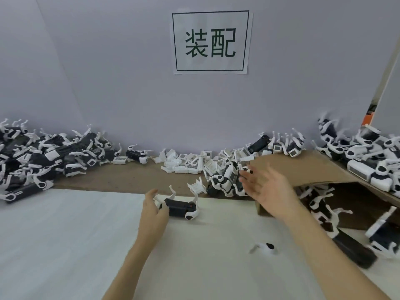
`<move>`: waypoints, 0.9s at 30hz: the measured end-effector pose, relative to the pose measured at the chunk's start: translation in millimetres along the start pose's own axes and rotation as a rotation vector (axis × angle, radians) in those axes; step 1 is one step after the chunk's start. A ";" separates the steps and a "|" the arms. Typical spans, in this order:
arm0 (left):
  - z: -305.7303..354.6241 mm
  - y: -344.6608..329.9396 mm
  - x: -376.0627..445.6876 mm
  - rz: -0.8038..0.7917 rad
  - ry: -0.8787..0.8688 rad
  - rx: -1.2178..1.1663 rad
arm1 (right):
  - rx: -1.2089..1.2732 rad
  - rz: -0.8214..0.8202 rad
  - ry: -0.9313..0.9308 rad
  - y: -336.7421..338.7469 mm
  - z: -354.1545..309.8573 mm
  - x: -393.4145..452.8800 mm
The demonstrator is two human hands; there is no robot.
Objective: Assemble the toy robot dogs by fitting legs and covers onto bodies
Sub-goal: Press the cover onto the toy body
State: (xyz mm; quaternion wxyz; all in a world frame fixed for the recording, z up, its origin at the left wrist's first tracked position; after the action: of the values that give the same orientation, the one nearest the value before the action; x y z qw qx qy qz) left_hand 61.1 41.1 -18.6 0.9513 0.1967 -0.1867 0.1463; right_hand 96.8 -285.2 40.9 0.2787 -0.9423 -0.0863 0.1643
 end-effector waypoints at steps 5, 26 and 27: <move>0.1 -5.5 -0.1 -0.137 -0.074 0.176 | -0.490 0.229 0.098 -17.0 79.7 -0.8; 28.5 -56.5 -21.2 -0.225 0.151 -0.616 | -0.217 0.195 0.100 -21.7 104.9 -4.7; 29.8 -58.4 -21.1 -0.237 0.142 -0.650 | -0.231 0.179 0.097 -23.6 106.0 -5.0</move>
State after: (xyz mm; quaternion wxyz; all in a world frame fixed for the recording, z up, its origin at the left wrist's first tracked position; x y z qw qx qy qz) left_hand 54.1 -27.3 -20.6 0.9852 -0.1070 -0.1326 -0.0187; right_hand 52.5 -214.2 -28.5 0.1566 -0.9788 -0.0070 0.1317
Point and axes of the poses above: each hand's wrist, its own x-axis towards the middle knuckle, its own y-axis out of the back of the hand, z = x × y, the point moved 9 cm from there along x, towards the middle knuckle, and after that the axes turned 15 degrees about -y, right-handed, at the moved point
